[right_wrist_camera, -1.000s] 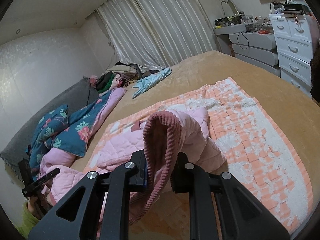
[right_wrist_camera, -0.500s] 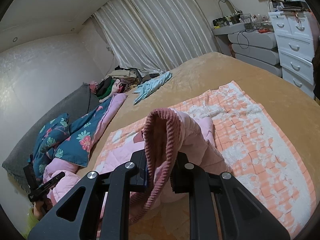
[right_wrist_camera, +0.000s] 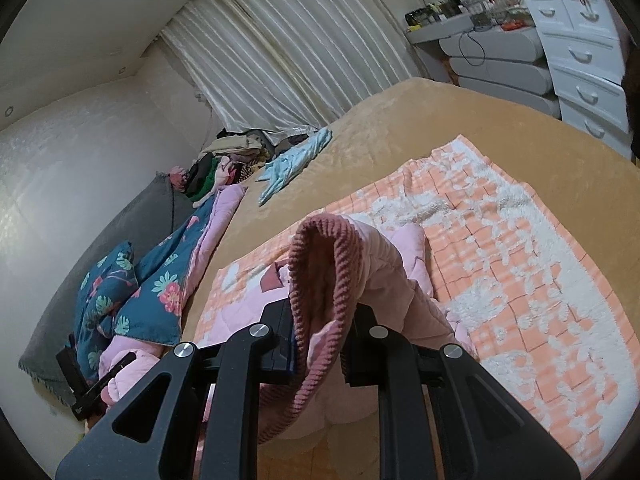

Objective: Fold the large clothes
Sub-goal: 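Lift the hem with both tools and fold it toward the collar, then lay the hem over the folded sleeves and open both tools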

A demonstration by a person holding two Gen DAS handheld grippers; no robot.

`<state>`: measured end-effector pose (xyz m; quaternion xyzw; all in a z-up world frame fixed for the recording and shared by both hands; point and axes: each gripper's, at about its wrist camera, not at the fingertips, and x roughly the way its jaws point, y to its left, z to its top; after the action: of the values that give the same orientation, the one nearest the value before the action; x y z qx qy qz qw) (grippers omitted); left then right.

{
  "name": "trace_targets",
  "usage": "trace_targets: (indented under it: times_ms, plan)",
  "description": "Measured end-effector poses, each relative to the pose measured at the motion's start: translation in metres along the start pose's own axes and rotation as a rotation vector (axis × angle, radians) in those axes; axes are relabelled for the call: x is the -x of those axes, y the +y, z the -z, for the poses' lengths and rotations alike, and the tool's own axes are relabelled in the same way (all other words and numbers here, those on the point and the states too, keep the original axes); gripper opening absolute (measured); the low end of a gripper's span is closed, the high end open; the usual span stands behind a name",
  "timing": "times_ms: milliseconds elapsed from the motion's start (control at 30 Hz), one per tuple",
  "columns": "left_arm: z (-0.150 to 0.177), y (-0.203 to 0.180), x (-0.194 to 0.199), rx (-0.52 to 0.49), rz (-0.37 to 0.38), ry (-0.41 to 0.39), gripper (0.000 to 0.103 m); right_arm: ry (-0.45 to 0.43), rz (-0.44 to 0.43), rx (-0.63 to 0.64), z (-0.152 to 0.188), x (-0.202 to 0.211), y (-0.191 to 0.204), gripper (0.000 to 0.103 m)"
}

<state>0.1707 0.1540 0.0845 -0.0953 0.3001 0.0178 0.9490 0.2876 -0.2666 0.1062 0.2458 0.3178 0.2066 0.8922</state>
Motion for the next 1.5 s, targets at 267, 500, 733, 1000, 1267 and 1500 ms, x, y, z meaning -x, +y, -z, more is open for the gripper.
trace_targets:
  times_ms: [267, 500, 733, 1000, 1267, 1500]
  plan:
    - [-0.007, 0.008, -0.023, 0.013, -0.029, -0.003, 0.007, 0.023, 0.026, -0.031, -0.012, -0.028, -0.012, 0.016]
    - [-0.009, 0.016, -0.044, 0.019, -0.05, 0.006, 0.007, 0.043, 0.031, -0.044, -0.021, -0.055, -0.024, 0.017]
    - [-0.012, 0.022, -0.062, 0.027, -0.062, 0.014, 0.007, 0.061, 0.012, -0.078, -0.027, -0.078, -0.034, 0.022]
    - [-0.015, 0.024, -0.071, 0.034, -0.06, 0.02, 0.007, 0.039, -0.069, -0.181, -0.036, -0.088, -0.046, 0.058]
    - [-0.015, 0.024, -0.071, 0.033, -0.061, 0.02, 0.007, -0.044, -0.086, -0.127, -0.035, -0.077, -0.04, 0.071]
    - [-0.015, 0.025, -0.076, 0.038, -0.064, 0.022, 0.007, -0.204, -0.098, -0.009, -0.023, -0.045, -0.025, 0.093]
